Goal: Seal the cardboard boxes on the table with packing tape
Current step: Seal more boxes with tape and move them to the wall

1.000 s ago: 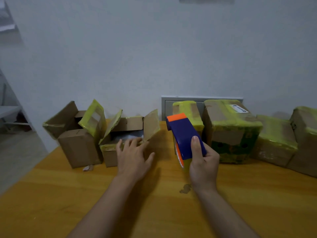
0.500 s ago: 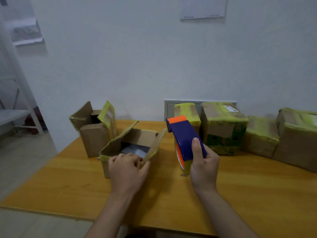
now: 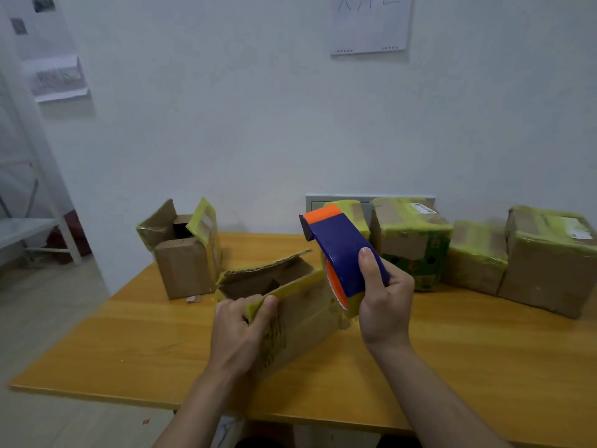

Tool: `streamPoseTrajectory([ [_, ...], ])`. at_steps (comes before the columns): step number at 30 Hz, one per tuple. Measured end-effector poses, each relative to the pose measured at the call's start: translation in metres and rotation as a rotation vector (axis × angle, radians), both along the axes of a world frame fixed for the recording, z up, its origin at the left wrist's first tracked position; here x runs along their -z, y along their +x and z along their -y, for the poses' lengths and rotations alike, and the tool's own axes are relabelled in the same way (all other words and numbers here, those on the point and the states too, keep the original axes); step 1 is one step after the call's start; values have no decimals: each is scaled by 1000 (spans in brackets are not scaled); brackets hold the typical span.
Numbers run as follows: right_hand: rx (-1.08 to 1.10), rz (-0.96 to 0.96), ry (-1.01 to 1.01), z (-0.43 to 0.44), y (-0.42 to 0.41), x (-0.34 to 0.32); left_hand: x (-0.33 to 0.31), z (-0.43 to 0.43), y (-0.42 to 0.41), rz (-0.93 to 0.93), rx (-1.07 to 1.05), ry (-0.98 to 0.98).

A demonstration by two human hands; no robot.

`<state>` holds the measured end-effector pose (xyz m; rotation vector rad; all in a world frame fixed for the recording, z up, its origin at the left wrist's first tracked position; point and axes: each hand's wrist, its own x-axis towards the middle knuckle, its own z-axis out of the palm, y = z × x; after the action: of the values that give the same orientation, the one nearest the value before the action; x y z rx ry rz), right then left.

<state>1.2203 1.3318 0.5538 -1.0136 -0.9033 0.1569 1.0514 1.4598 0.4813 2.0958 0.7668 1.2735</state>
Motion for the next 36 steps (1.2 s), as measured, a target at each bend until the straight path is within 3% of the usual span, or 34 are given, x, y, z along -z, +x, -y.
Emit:
streamPoseTrajectory([
  [4,2,36,75,5,6,-5,-8,3,4,224,233,-296],
  [8,17,35,101,6,15,-12,-16,-2,9,281,340,-410],
  [10,23,48,98,6,20,-14,-17,-7,16,261,311,-436],
  [13,15,57,84,4,29,-15,-20,-15,27,263,85,-347],
  [17,5,52,67,0,43,-8,-20,-34,34,-8,-156,-102],
  [23,-23,70,11,-13,65,-5,-6,-51,44,-150,111,-183],
  [36,-294,29,-210,-33,112,-20,-9,-62,65,-139,418,-403],
])
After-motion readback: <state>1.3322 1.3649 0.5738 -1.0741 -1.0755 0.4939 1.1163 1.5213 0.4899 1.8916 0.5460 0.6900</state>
